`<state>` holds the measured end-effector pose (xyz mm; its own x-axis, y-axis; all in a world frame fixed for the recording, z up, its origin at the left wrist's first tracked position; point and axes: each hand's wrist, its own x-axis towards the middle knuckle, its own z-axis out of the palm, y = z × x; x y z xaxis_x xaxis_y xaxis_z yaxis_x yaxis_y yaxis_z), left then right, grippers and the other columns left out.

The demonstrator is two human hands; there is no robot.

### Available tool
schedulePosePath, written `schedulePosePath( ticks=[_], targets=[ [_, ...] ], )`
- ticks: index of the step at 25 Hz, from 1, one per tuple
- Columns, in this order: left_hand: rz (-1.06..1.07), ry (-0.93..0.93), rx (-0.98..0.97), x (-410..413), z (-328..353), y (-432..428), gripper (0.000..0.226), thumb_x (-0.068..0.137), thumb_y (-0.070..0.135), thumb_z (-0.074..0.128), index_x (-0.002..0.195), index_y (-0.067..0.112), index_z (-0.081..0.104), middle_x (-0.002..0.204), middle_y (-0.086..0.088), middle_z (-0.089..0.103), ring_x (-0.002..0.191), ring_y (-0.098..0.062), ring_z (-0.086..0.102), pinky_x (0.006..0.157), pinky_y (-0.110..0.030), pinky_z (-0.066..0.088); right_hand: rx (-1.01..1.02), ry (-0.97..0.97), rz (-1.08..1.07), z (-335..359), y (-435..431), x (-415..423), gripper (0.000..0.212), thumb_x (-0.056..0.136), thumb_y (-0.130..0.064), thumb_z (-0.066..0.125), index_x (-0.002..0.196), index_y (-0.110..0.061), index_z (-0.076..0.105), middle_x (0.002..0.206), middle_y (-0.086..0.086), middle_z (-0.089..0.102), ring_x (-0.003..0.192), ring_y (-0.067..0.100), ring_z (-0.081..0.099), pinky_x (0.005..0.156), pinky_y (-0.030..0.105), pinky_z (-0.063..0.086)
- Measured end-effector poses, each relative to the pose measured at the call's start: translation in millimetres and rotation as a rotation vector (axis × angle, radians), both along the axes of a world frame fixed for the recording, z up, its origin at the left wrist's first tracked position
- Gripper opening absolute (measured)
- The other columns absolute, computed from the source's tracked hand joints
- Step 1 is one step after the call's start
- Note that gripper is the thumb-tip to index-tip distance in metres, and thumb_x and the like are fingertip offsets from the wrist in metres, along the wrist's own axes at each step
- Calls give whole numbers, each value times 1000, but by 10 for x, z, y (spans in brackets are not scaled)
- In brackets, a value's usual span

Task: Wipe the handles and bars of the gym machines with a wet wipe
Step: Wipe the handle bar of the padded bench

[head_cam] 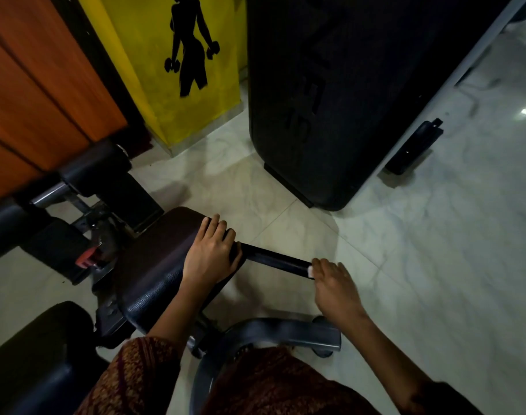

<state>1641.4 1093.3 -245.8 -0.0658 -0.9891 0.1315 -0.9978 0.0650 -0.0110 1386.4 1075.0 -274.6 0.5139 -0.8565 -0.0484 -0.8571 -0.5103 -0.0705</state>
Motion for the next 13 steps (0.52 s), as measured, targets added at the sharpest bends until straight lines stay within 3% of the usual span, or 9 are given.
schedulePosePath(
  ticks=[3, 5, 9, 11, 13],
  targets=[
    [-1, 4, -17, -6, 4, -4, 43, 84, 33, 37, 85, 0, 65, 98, -22, 64, 107, -41, 58, 96, -51, 43, -96, -55, -81, 167, 31, -175, 33, 61, -2, 38, 79, 1, 66, 70, 14, 60, 60, 31, 60, 60, 37, 55],
    [-3, 6, -14, -2, -1, -13, 42, 83, 33, 38, 84, 0, 65, 98, -23, 64, 107, -41, 57, 96, -51, 43, -153, -177, -31, 241, -45, 12, 31, 62, 2, 49, 88, 4, 66, 81, 18, 64, 67, 32, 64, 60, 34, 57],
    [-9, -9, 6, 3, -3, -13, 45, 84, 35, 37, 86, 0, 65, 99, -23, 63, 107, -41, 57, 97, -51, 42, -129, -262, 322, 21, -172, 733, 38, 76, -7, 41, 101, 1, 68, 100, 16, 69, 90, 28, 68, 73, 33, 58],
    [-3, -11, 11, 6, -5, -8, 45, 84, 36, 37, 87, 1, 65, 99, -22, 63, 108, -40, 57, 98, -50, 41, -66, -176, 503, -144, -227, 898, 34, 76, -7, 48, 102, -1, 70, 109, 14, 68, 103, 26, 65, 86, 37, 53],
    [-4, -1, 18, 8, -6, -2, 45, 85, 36, 36, 87, 1, 65, 99, -22, 64, 109, -40, 57, 98, -51, 41, -26, -59, 588, -213, -256, 779, 42, 78, -6, 41, 111, -4, 66, 120, 11, 64, 114, 24, 59, 96, 37, 46]
  ],
)
